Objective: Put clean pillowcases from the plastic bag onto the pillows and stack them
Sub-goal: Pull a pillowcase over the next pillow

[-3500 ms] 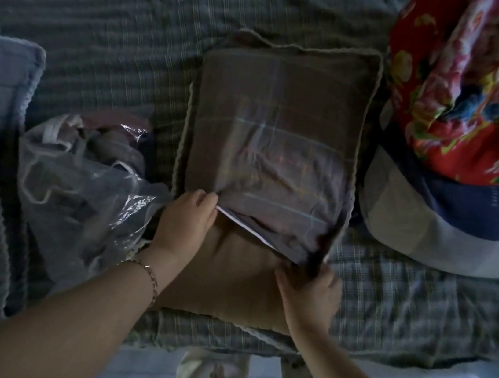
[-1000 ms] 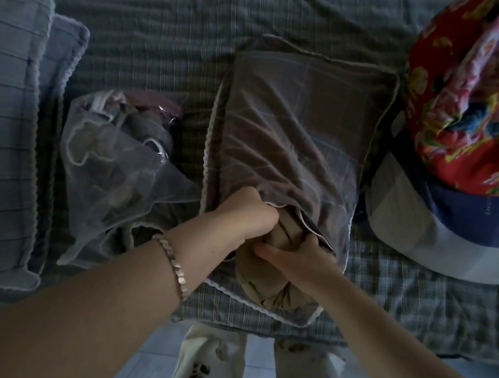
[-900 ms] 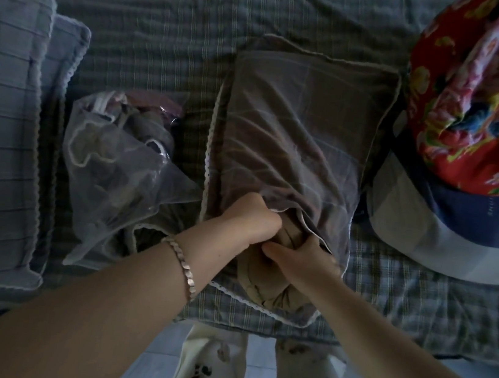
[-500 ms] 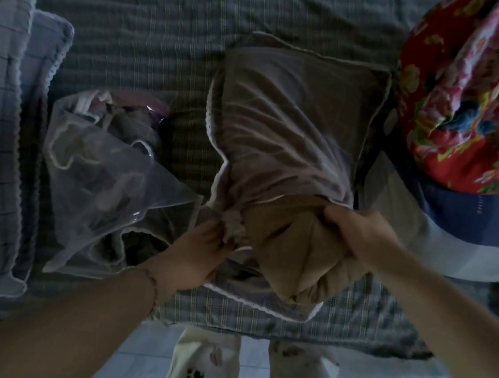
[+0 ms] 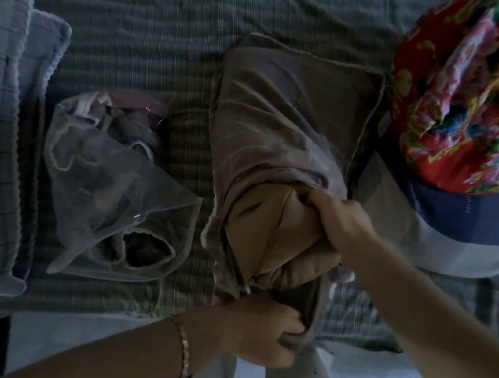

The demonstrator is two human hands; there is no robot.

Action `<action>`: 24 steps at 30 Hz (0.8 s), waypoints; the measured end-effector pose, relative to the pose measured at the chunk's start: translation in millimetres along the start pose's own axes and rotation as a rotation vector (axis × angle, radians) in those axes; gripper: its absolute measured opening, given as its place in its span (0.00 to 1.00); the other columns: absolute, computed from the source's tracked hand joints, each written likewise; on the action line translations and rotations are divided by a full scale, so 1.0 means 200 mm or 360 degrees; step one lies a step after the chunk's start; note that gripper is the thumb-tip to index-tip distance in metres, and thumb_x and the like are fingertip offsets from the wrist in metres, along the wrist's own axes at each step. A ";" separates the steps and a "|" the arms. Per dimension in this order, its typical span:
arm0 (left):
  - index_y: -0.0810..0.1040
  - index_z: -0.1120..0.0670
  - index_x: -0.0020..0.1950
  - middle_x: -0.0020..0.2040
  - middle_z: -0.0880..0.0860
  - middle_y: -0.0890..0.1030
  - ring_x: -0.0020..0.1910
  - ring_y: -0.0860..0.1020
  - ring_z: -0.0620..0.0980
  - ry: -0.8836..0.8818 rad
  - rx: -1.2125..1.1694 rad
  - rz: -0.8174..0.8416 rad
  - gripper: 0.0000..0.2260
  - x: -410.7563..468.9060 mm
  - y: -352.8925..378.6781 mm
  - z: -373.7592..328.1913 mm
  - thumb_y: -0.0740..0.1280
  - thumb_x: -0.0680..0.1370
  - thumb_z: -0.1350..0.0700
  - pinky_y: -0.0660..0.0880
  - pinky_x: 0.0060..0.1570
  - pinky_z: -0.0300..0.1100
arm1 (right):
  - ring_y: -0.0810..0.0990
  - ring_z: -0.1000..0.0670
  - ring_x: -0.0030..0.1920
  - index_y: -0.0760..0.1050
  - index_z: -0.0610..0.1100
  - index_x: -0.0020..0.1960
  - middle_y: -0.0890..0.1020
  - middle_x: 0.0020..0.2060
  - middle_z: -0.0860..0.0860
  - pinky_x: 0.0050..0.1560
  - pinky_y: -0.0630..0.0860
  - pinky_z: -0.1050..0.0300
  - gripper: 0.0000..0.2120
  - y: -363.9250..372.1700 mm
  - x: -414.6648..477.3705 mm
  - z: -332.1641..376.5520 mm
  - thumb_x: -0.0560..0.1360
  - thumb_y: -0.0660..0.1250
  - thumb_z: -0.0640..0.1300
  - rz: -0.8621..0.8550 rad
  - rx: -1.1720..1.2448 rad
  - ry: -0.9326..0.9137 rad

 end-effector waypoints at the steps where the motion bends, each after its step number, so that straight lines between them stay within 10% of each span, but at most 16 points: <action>1: 0.57 0.50 0.31 0.33 0.50 0.61 0.31 0.60 0.50 0.0093 0.0032 -0.0083 0.18 0.00 -0.01 -0.05 0.62 0.77 0.59 0.59 0.36 0.42 | 0.75 0.45 0.46 0.70 0.47 0.35 0.76 0.39 0.49 0.50 0.70 0.53 0.11 0.04 0.02 -0.05 0.73 0.64 0.52 -0.0002 0.0006 -0.0044; 7: 0.69 0.54 0.43 0.41 0.49 0.73 0.38 0.71 0.52 0.0073 0.0645 0.0006 0.04 -0.11 -0.05 -0.01 0.59 0.78 0.57 0.70 0.40 0.45 | 0.74 0.42 0.52 0.77 0.40 0.53 0.78 0.51 0.41 0.55 0.69 0.53 0.16 0.17 0.11 -0.34 0.75 0.62 0.51 0.0174 -0.0167 0.0085; 12: 0.79 0.52 0.49 0.43 0.51 0.82 0.42 0.81 0.53 -0.0258 0.1569 -0.0028 0.08 -0.31 -0.19 0.34 0.68 0.72 0.52 0.66 0.64 0.47 | 0.74 0.46 0.52 0.74 0.46 0.62 0.77 0.59 0.45 0.50 0.67 0.58 0.17 0.07 0.18 -0.39 0.78 0.57 0.51 0.0194 -0.0522 -0.0112; 14: 0.81 0.48 0.35 0.27 0.46 0.79 0.30 0.79 0.47 -0.0092 0.1628 -0.0321 0.03 -0.39 -0.27 0.37 0.72 0.64 0.51 0.67 0.56 0.38 | 0.73 0.43 0.58 0.68 0.47 0.68 0.74 0.62 0.44 0.54 0.68 0.56 0.23 0.07 0.20 -0.43 0.77 0.56 0.56 0.0129 -0.0842 0.0025; 18: 0.79 0.47 0.36 0.29 0.44 0.76 0.29 0.74 0.44 0.0351 0.1288 -0.0347 0.08 -0.43 -0.25 0.28 0.61 0.71 0.54 0.69 0.36 0.36 | 0.69 0.42 0.61 0.68 0.46 0.64 0.70 0.63 0.43 0.53 0.70 0.55 0.23 0.32 0.08 -0.38 0.74 0.60 0.56 -0.0029 -0.1282 -0.0238; 21: 0.78 0.46 0.37 0.29 0.44 0.75 0.31 0.74 0.45 0.0508 0.1431 -0.0345 0.05 -0.38 -0.23 0.28 0.63 0.70 0.54 0.67 0.35 0.36 | 0.75 0.43 0.58 0.72 0.44 0.57 0.77 0.58 0.42 0.42 0.66 0.59 0.09 0.61 -0.03 -0.32 0.78 0.59 0.45 0.0494 -0.0981 -0.0517; 24: 0.75 0.46 0.34 0.30 0.44 0.74 0.32 0.73 0.45 0.0453 0.1409 -0.0372 0.08 -0.41 -0.23 0.34 0.59 0.70 0.55 0.71 0.35 0.36 | 0.66 0.44 0.69 0.63 0.41 0.71 0.67 0.70 0.42 0.64 0.64 0.58 0.20 0.77 0.05 -0.35 0.80 0.56 0.43 0.0956 -0.0853 -0.0418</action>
Point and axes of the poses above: each hand's wrist, its own x-axis towards the middle knuckle, its own y-axis out of the palm, z = x × y, the point moved 3 cm from there along x, towards the middle knuckle
